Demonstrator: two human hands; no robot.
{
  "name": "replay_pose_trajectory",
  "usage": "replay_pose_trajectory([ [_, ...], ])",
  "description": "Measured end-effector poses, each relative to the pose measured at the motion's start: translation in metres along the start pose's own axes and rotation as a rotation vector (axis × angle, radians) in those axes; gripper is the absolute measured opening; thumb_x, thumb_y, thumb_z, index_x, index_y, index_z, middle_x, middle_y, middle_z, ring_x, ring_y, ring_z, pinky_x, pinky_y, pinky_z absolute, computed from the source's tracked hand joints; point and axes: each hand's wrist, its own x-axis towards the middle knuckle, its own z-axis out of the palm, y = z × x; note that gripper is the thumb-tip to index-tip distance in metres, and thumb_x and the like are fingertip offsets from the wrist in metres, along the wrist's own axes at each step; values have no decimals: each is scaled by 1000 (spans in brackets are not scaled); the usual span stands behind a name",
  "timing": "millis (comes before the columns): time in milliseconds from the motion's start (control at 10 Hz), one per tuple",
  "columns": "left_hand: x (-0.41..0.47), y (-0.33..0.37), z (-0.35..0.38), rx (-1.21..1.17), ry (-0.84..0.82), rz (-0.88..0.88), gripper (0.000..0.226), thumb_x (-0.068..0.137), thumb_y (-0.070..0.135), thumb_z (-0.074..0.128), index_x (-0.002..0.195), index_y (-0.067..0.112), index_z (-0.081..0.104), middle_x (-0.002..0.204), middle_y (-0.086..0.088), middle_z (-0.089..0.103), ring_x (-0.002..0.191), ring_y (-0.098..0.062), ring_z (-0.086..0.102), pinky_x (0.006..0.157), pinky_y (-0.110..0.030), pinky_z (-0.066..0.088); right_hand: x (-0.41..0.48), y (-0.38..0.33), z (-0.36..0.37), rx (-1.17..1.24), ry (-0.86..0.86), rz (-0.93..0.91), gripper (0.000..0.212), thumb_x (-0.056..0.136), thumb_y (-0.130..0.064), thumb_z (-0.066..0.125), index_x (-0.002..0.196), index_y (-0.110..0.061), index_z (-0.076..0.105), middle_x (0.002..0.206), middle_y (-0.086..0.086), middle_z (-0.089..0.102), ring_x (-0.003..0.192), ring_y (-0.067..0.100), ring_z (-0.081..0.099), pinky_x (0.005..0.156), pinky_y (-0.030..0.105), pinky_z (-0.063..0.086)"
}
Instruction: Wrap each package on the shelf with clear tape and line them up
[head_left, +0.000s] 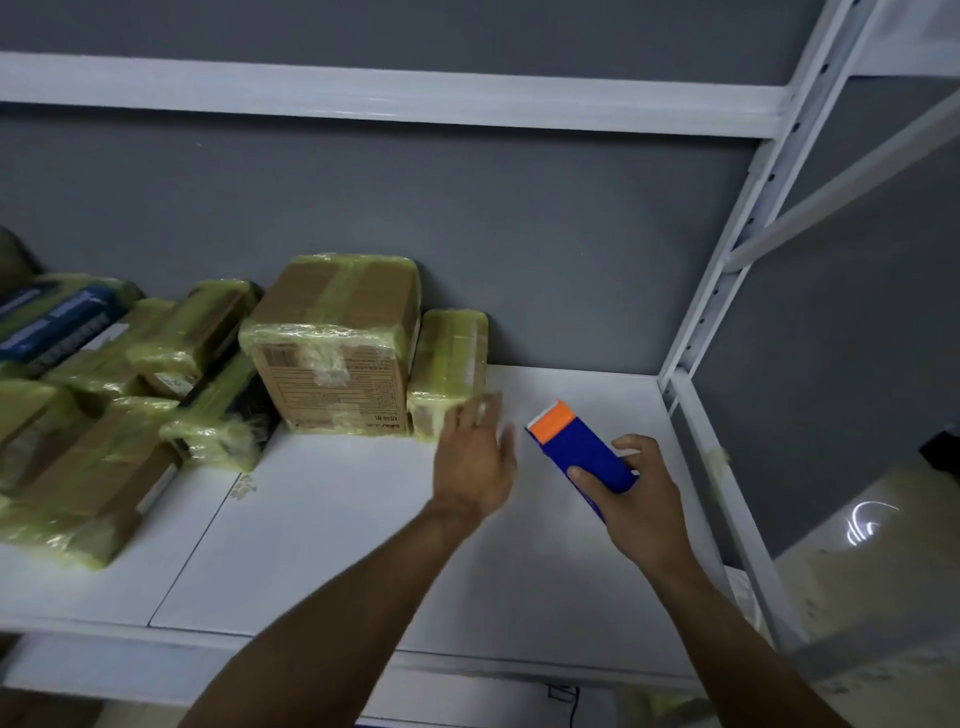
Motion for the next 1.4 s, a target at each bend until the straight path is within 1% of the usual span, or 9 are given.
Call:
replay_pose_trajectory([
  [100,-24,35,-2,-677,-304,-359,68,92,80,32,119,28,66,113,2,73,100,-18,69,95,-42,55,0,3,4,-21,-45,-60,63,70,-24,95,108,-44,49,98,-23,64,92,-3,64,70,12,53],
  [200,-23,44,-1,-1027,-446,-596,56,87,70,61,115,22,66,105,1,75,90,-18,75,80,-35,61,-2,3,9,-130,-108,-134,61,75,-19,93,122,-32,57,119,-13,63,105,8,64,90,30,57],
  [400,-22,25,14,-1292,-342,-587,35,86,11,79,114,23,62,104,-7,78,93,-25,76,70,-29,61,-8,10,-1,-104,-36,-252,41,83,-37,84,118,-40,62,122,-30,59,118,0,51,90,19,49],
  [500,-23,10,14,-1319,-415,-488,46,88,13,77,129,27,62,111,-6,76,100,-25,75,75,-32,61,-3,16,-11,-17,96,-77,60,86,-55,70,139,-33,53,145,-10,51,128,16,48,86,15,51],
  [600,-26,1,21,-1302,-507,-421,53,90,11,75,137,27,60,120,-9,73,108,-30,71,80,-39,60,1,17,-14,48,-45,145,74,88,-68,52,153,-35,41,157,-4,44,131,13,51,107,42,49],
  [700,-30,2,33,-1380,-564,-407,44,94,6,69,134,23,64,123,-11,71,112,-33,69,88,-44,59,-1,21,-17,130,-130,176,65,93,-63,48,149,-30,46,141,-1,60,108,3,67,99,39,55],
  [1000,-28,22,82,-577,-330,-191,23,94,11,64,112,15,77,106,-5,77,99,-22,71,88,-32,58,-4,32,-5,-216,-48,24,50,88,-61,72,126,-29,61,113,-8,66,104,14,65,94,37,54],
  [1200,-17,14,78,-382,-465,-84,23,96,24,63,114,21,76,116,2,74,106,-17,67,94,-29,53,5,30,5,-395,-78,149,69,87,-60,70,138,-19,48,124,3,57,109,24,61,90,38,50],
  [1400,11,-2,28,-387,-136,-18,31,95,24,69,126,24,69,135,9,63,115,-8,63,98,-15,44,27,8,8,-554,-181,277,85,87,-69,61,141,-9,36,134,13,42,125,36,48,97,46,49],
])
